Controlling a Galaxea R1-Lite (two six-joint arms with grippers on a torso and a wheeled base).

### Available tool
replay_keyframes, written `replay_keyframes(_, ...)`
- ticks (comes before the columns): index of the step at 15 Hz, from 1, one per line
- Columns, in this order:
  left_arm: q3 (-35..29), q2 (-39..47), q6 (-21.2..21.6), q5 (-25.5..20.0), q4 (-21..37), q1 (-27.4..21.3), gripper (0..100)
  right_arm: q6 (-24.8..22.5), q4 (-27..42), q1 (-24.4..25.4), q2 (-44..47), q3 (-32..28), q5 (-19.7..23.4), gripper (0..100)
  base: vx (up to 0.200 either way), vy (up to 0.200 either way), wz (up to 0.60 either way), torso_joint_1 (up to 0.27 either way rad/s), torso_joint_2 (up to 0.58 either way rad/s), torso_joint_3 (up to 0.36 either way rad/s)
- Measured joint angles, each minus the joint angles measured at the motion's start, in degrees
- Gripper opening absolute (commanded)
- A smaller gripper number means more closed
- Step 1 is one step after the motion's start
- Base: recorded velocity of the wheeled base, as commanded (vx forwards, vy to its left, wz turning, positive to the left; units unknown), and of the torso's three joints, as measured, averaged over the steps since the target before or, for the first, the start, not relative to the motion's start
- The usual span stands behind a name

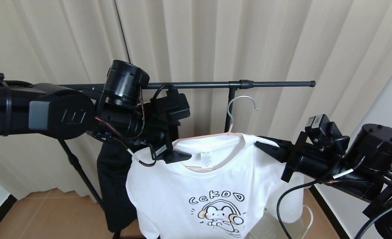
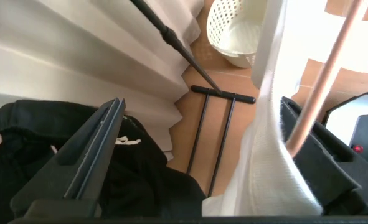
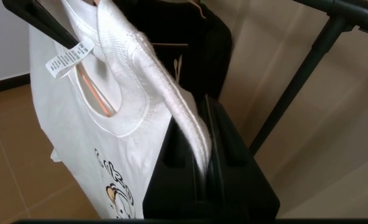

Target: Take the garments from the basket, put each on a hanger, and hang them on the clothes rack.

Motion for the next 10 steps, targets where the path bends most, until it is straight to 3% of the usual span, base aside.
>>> replay_keyframes(6,1.5,-0.2,0.0,-1.4,0.1,-0.1,100,0.0,0.0,-0.1,-0.5,0.0,0.0,0,0.000,0.000,0.00,0.000,0.00,0.000)
replay_keyframes(7,1.5,-0.2,0.0,-1.4,0.0,-0.1,0,0.0,0.0,-0.1,-0.5,0.0,0.0,0,0.000,0.000,0.00,0.000,0.00,0.000)
replay_keyframes(10,1.7,-0.4,0.0,-1.5,0.1,0.0,0,0.0,0.0,-0.1,-0.5,-0.1,0.0,0,0.000,0.000,0.00,0.000,0.00,0.000)
